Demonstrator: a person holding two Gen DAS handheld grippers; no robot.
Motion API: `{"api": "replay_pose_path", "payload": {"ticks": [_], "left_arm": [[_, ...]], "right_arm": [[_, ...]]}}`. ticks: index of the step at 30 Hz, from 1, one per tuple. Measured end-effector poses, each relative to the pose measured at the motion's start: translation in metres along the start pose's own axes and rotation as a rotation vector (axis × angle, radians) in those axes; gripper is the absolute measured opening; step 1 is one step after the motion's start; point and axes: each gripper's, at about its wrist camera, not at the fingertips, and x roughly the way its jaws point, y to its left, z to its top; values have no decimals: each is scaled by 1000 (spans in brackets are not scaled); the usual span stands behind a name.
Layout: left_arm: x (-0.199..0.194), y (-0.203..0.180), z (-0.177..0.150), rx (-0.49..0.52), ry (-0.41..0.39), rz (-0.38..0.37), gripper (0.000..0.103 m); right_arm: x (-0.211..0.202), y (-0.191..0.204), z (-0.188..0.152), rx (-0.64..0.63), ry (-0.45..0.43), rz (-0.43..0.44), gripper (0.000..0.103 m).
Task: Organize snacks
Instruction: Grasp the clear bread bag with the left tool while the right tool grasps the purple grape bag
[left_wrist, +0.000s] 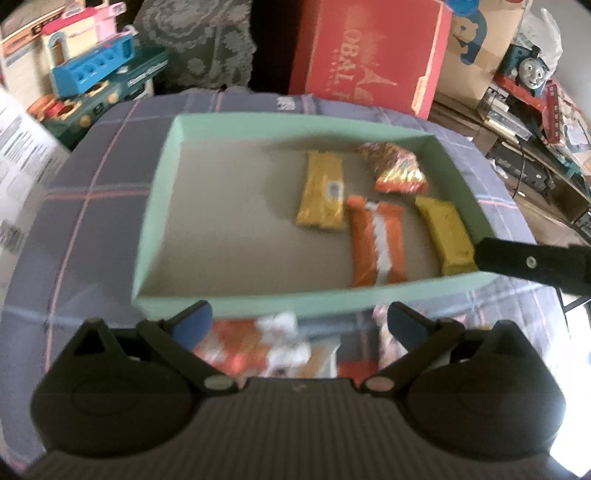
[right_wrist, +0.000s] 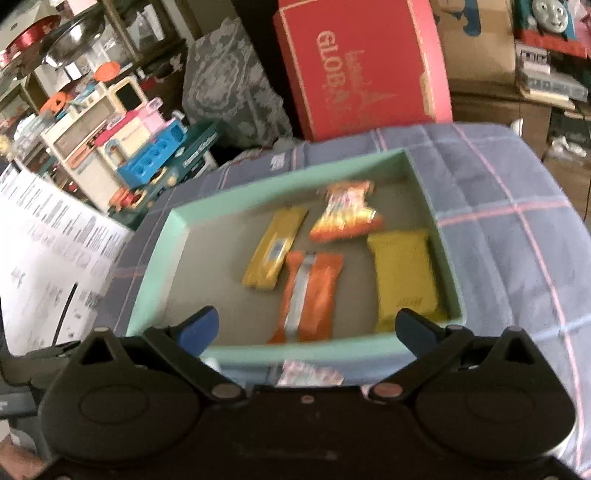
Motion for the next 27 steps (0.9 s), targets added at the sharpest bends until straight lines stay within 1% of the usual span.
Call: {"api": "replay_pose_path", "payload": {"ticks": [7,11,16,19,21,27], "left_arm": [[-18,30,-43,-25,12,58,103],[-27,48,-73,-60,22,98,103],[-37,61,-106,-89,27,150,103],[-40,65,-123,-114,44,138,103],[-40,67,-131,-133,59,123,100],[-33,65,-140,-140,80,105,98]], "right_arm": [[-3,17,-42,-9,56,43,103],[1,25,-63,-5,98,69,103],[9,44,-78,-24,159,117,103],[11,58,-85,-51,176,128,103],[14,67,-88,-68,185,127,103],[22,79,-98,-93,206,114,103]]}}
